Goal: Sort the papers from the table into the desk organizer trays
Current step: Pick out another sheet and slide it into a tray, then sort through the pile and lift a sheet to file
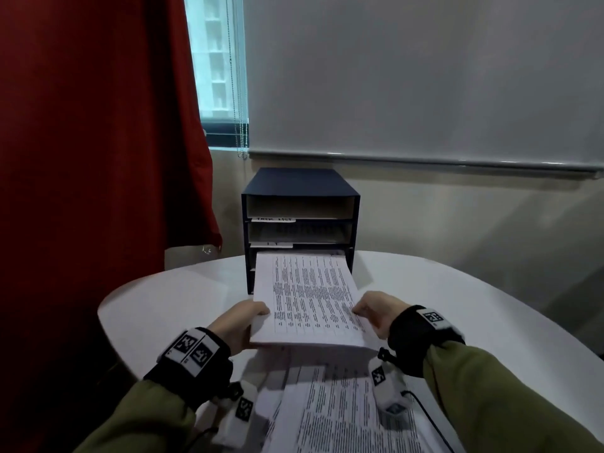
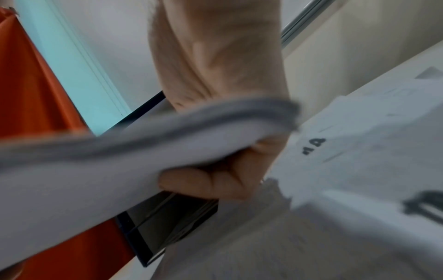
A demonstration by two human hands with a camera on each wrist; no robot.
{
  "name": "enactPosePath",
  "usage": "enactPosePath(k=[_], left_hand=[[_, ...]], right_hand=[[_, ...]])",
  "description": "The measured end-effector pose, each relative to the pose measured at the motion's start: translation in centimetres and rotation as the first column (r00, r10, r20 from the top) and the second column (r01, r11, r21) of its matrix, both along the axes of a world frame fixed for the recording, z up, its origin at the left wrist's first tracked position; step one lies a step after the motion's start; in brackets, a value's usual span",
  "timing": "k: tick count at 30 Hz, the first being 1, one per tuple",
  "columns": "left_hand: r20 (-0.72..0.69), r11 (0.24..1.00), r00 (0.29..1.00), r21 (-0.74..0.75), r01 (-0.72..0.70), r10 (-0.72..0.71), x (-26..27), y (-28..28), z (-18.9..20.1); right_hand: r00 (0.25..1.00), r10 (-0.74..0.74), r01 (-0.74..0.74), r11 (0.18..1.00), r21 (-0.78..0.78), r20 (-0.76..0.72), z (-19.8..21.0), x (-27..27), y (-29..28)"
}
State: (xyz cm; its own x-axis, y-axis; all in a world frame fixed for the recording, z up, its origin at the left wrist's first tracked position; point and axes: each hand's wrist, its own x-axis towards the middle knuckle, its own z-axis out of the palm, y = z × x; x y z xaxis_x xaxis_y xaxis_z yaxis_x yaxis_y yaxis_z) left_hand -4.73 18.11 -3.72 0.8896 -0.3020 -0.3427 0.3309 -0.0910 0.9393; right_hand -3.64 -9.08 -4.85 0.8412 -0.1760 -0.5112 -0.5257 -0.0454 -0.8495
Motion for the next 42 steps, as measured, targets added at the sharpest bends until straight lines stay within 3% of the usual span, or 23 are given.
enactPosePath(k=[3,6,9,11,16,19,20,22,24,27,31,37,39,42], left_hand=[[-0.083,0.999,0.996,-0.038,0.016,-0.019,0.8,0.2,0.6],[-0.054,0.999,0.998,-0.001,-0.034,0.034,2.5,-0.1,0.4],[-0.026,0.992,0.994,-0.063,-0.108,0.107,4.5,-1.0,0.4],[-0.031,0.978,0.985,-0.115,-0.173,0.171,6.1,-2.0,0.1],[-0.186,0.867,0.932,-0.347,-0.359,0.311,9.7,-4.2,0.1],[-0.208,0.815,0.920,-0.428,-0.391,0.332,11.6,-4.7,0.2],[-0.181,0.811,0.919,-0.432,-0.395,0.351,12.2,-4.8,0.0],[-0.152,0.802,0.921,-0.453,-0.389,0.360,12.8,-5.2,0.3],[-0.121,0.810,0.913,-0.425,-0.403,0.391,13.1,-5.5,0.9],[-0.093,0.824,0.902,-0.376,-0.424,0.422,13.7,-5.7,1.5],[-0.098,0.839,0.916,-0.374,-0.395,0.388,13.7,-5.8,1.5],[-0.054,0.877,0.958,-0.392,-0.279,0.281,12.7,-5.6,1.4],[-0.007,0.922,0.961,-0.279,-0.268,0.278,12.1,-5.6,1.5],[0.159,0.977,0.964,-0.033,-0.209,0.211,9.9,-5.8,1.6]], right_hand=[[0.999,0.003,-0.003,1.000,-0.013,0.035,1.4,1.7,-0.1],[0.999,-0.004,0.004,1.000,0.008,0.051,3.1,1.3,0.5],[0.996,0.079,-0.082,0.991,-0.110,-0.027,3.4,1.7,-0.1],[0.997,0.031,-0.040,0.990,-0.136,-0.071,3.0,2.6,-0.5],[0.958,-0.261,0.257,0.965,0.051,0.118,1.8,5.8,0.0],[0.897,-0.381,0.330,0.915,0.231,0.225,1.0,7.8,0.2],[0.893,-0.377,0.323,0.917,0.233,0.247,0.8,8.3,0.4],[0.897,-0.274,0.263,0.961,0.079,0.348,0.8,9.0,0.4],[0.862,-0.428,0.283,0.850,0.445,0.271,2.0,8.3,1.8],[0.863,-0.459,0.306,0.807,0.505,0.210,2.3,8.4,2.8],[0.857,-0.446,0.213,0.762,0.611,0.257,2.4,8.5,3.1],[0.882,-0.373,0.133,0.785,0.604,0.290,3.3,7.5,2.5],[0.900,-0.319,0.118,0.834,0.539,0.298,3.2,6.4,1.9],[0.940,-0.138,0.043,0.955,0.293,0.312,3.2,3.6,0.1]])
